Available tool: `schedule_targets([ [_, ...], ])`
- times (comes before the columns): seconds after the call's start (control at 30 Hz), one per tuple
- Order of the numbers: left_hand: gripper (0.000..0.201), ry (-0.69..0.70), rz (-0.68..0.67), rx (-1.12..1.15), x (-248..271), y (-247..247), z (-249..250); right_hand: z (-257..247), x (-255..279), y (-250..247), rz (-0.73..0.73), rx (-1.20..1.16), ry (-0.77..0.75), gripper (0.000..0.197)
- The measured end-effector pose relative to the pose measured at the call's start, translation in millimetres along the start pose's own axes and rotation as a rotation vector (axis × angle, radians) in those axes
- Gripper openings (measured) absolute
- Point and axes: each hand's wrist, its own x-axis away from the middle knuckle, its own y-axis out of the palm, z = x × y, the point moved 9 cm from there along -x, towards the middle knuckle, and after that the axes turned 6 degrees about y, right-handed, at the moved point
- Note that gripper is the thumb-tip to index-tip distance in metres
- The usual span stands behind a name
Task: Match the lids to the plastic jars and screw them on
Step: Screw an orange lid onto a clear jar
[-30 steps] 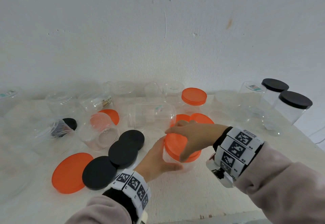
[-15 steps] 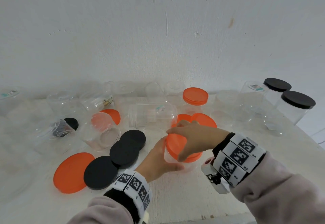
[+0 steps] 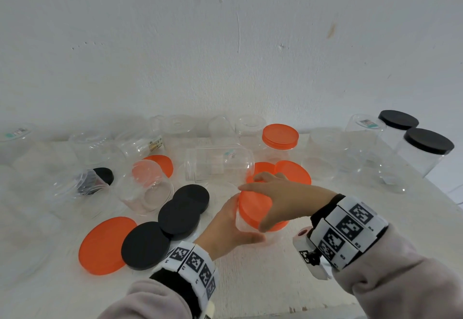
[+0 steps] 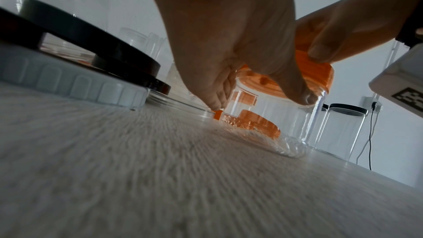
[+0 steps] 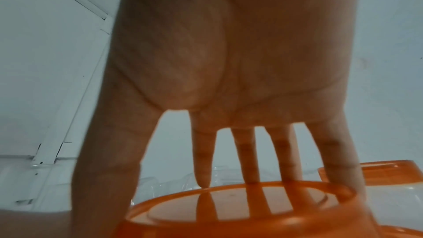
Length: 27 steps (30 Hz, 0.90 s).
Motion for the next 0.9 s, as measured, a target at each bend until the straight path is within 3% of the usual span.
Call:
schedule_targets([
  [0.3, 0.085, 0.013, -0.011, 0.055, 1.7, 0.6, 3.8, 6.7, -2.7, -4.1, 0.173, 0.099, 0.155, 0.095],
  [0.4, 0.084, 0.013, -0.019, 0.041, 0.9, 1.3, 2.1, 3.8, -2.2, -1.8, 0.114, 0.072, 0.111, 0.095],
  [0.5, 0.096, -0.010, -0.009, 0.008, 1.4, 0.1, 0.5, -1.7, -1.9, 2.7, 0.008, 0.051, 0.026, 0.094],
  [0.6, 0.100, -0.015, -0.008, -0.013, 1.4, -0.2, -1.0, -2.4, -4.0, 3.0, 0.028, 0.070, 0.001, 0.089],
  [0.83, 0.098, -0.013, -0.002, 0.035, 1.6, 0.1, -1.3, 5.1, -9.5, -1.9, 0.166, 0.154, 0.168, 0.096],
  [0.9, 0.093, -0.010, 0.000, 0.043, 1.6, 0.4, -0.6, 5.9, -7.6, -0.6, 0.134, 0.113, 0.182, 0.099],
])
